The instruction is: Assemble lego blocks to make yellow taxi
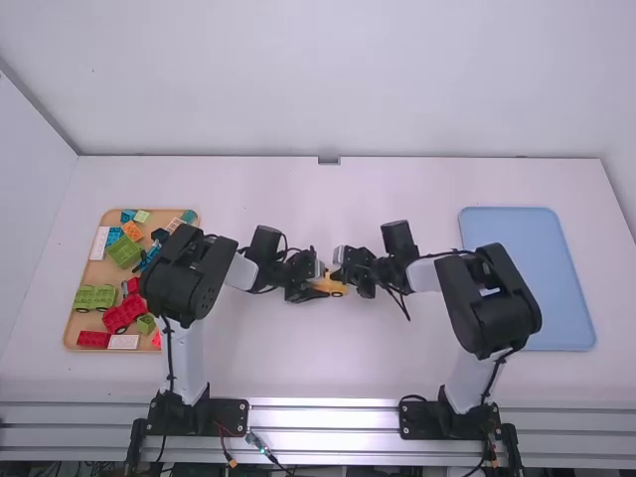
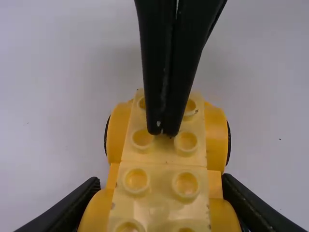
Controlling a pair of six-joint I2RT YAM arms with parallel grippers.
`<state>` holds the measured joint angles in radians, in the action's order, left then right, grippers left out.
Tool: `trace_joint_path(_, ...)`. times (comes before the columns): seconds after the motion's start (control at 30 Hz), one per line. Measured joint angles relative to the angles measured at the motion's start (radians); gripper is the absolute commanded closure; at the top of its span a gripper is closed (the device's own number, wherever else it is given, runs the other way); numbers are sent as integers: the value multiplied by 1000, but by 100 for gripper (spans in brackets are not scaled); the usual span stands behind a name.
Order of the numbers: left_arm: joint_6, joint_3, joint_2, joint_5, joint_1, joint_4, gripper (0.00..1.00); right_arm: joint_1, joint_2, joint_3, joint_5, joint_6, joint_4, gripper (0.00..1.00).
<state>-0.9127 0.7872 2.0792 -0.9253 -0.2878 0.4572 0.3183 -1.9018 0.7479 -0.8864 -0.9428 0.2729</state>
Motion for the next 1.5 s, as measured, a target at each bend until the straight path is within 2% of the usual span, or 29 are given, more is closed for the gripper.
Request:
trace_joint_path(0.07, -4, 1, 0, -3, -2, -5, 42, -17, 5, -4, -8, 1, 28, 93)
trace_joint_path(0.1, -4, 1, 0, -5, -2, -6, 41, -26, 14, -4, -8, 3, 31, 82)
trace_joint_path(0.17, -4, 1, 0, -5, -4, -7, 40, -50, 58, -4, -9, 2, 31, 35)
trace_joint_path(0.2, -4, 1, 0, -5, -4, -7, 39, -60, 89, -4, -8, 1, 26, 21)
trace_joint_path(0.27, -4, 1, 0, -5, -4, -7, 36, -79, 151, -4, -8, 1, -1, 1)
trace_joint_path(0.37, 2, 1, 0, -6, -4, -7, 31, -91, 203, -4, 3, -1, -44, 1)
trace_joint_path(0.43, 4, 1, 0, -6, -5, -7, 18, -96, 220, -4, 19, -2, -66, 1)
trace_joint_path(0.47, 6, 2, 0, -5, -5, -8, 7, -96, 220, -4, 28, -2, -72, 1)
trace_joint_path(0.5, 5, 4, 0, -5, -5, -8, 1, -96, 220, -4, 37, -2, -86, 1)
trace_joint_path(0.8, 18, 11, -1, 7, -6, -14, 1, -96, 220, -4, 108, 52, -93, 1)
trace_joint_path(0.97, 23, 14, -52, 32, 18, -132, 1, -96, 220, -4, 127, 70, -97, 1)
trace_joint_path(1.17, 31, 10, -208, 63, 114, -326, 1, -96, 220, -4, 131, 73, -90, 1)
trace_joint_path(1.27, 31, 10, -359, 67, 197, -426, 1, -96, 220, -4, 131, 76, -89, 1)
trace_joint_path(1.5, 31, 10, -597, 67, 340, -508, 1, -96, 220, -4, 131, 76, -89, 1)
